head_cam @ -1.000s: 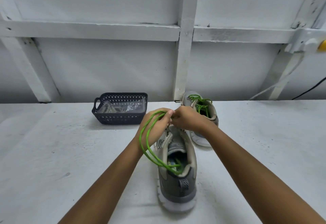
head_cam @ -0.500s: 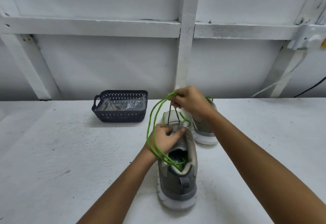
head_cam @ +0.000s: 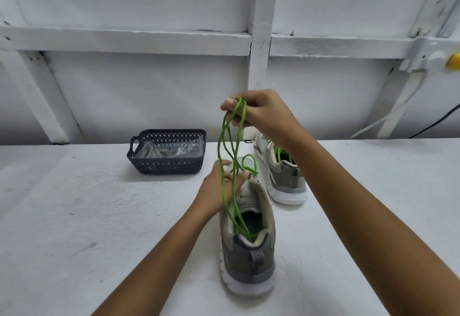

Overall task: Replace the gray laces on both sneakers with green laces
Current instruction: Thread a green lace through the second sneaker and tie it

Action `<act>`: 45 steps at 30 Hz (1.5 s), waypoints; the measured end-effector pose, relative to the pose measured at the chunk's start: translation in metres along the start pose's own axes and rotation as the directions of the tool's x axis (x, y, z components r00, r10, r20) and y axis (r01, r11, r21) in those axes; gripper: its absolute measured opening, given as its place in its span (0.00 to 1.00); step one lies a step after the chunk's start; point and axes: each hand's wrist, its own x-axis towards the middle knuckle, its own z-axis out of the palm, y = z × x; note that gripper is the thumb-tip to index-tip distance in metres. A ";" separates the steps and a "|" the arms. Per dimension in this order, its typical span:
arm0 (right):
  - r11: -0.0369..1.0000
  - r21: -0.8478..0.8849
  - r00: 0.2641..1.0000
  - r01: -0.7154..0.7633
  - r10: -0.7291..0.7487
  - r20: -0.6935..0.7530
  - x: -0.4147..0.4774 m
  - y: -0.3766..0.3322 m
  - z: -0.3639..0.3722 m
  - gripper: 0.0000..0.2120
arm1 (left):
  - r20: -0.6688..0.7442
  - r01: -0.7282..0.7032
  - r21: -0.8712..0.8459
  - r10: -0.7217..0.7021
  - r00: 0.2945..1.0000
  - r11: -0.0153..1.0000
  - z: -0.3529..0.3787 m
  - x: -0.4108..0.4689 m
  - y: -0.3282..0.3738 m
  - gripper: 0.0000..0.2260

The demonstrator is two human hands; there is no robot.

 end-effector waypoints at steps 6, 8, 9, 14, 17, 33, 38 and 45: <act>0.994 0.104 0.945 -0.029 -0.006 0.327 -0.012 0.010 -0.003 0.13 | -0.108 -0.224 -0.087 0.215 0.971 0.971 -0.017 0.013 0.026 0.08; 0.994 0.085 0.954 -0.071 0.043 0.297 -0.015 0.018 -0.008 0.15 | -0.122 -0.202 -0.070 0.193 0.974 0.977 -0.021 0.014 0.026 0.11; 0.996 0.019 0.967 -0.091 0.084 0.241 -0.015 0.023 -0.010 0.14 | -0.129 -0.202 -0.065 0.193 0.973 0.977 -0.022 0.014 0.027 0.11; 0.798 -0.599 0.912 -0.061 0.288 0.291 -0.023 0.053 -0.004 0.08 | -0.172 -0.185 -0.029 0.177 0.969 0.982 -0.021 0.007 0.023 0.12; 0.738 -0.674 0.917 -0.026 0.287 0.279 -0.030 0.061 0.012 0.18 | -0.166 -0.227 0.030 0.228 0.959 0.974 -0.017 0.000 0.026 0.12; 0.920 -0.379 0.987 -0.095 0.136 0.084 -0.022 0.061 0.009 0.10 | -0.027 0.012 0.272 -0.005 1.000 0.962 0.025 -0.011 -0.011 0.24; 0.955 -0.278 0.989 -0.104 0.130 0.075 -0.024 0.063 0.010 0.08 | -0.033 0.018 0.269 -0.009 0.999 0.963 0.027 -0.012 -0.009 0.24; 0.985 -0.170 0.999 -0.006 0.012 0.035 -0.015 0.031 -0.003 0.08 | -0.004 0.016 0.300 -0.015 1.000 0.954 0.027 -0.013 -0.008 0.24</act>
